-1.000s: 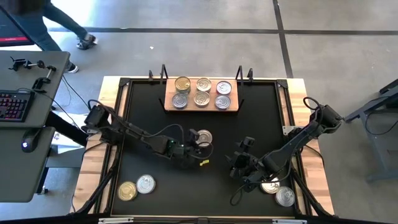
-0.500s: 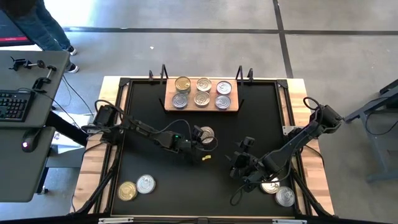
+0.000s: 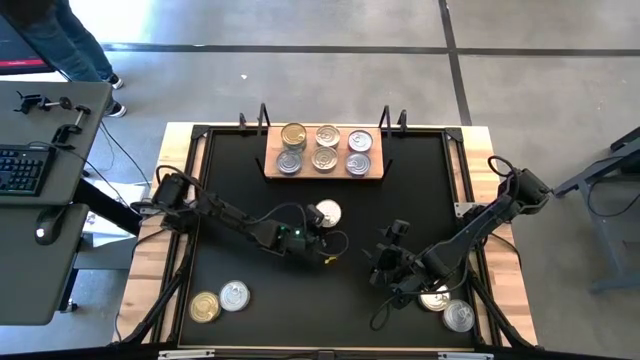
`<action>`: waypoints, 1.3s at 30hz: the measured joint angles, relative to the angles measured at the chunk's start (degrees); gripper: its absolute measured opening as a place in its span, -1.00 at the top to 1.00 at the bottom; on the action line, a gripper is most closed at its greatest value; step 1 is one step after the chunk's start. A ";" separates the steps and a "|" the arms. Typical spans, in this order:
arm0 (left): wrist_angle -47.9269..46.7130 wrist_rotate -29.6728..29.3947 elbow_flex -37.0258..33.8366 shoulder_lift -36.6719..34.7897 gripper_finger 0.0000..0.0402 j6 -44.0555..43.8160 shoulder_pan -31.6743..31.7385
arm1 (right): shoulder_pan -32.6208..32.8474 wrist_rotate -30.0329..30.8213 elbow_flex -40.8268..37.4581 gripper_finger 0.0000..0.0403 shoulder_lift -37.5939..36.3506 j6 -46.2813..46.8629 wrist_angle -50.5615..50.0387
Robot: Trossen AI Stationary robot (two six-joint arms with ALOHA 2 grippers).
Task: Stack canned seafood by type on shelf
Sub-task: Stack the blue-pink tuna can on top of other blue-pink tuna can on the shelf
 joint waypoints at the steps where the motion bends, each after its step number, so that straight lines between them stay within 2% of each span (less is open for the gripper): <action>1: -0.01 -0.16 0.00 -0.29 0.99 -0.25 -0.44 | 0.00 -0.01 0.00 -0.52 0.00 -0.02 0.00; 12: 0.79 -4.35 0.02 -3.51 1.00 -1.28 -4.32 | 0.00 0.00 0.00 -0.52 0.02 -0.02 -0.07; 22: 2.59 -4.68 0.24 -8.17 0.99 -3.56 -3.87 | 0.00 -0.02 0.00 -0.52 0.02 0.00 -0.08; 24: 2.10 -1.78 0.24 -8.66 0.99 -3.85 -3.82 | 0.00 -0.02 0.01 -0.52 0.02 0.00 -0.07; 28: -0.55 8.19 0.22 -8.72 1.00 -6.51 -3.28 | 0.00 -0.04 0.02 -0.52 0.02 0.11 -0.15; 31: -2.68 10.46 0.22 -8.68 0.97 -11.66 -1.81 | 0.00 -0.04 0.02 -0.52 0.02 0.84 -0.45; 34: -4.95 13.82 0.20 -9.19 0.85 -13.20 0.32 | 0.00 -0.04 0.02 -0.52 0.02 0.90 -0.64; 39: -6.51 26.81 0.20 -8.58 0.50 -8.03 3.10 | 0.00 -0.04 0.00 -0.52 0.02 1.09 -0.68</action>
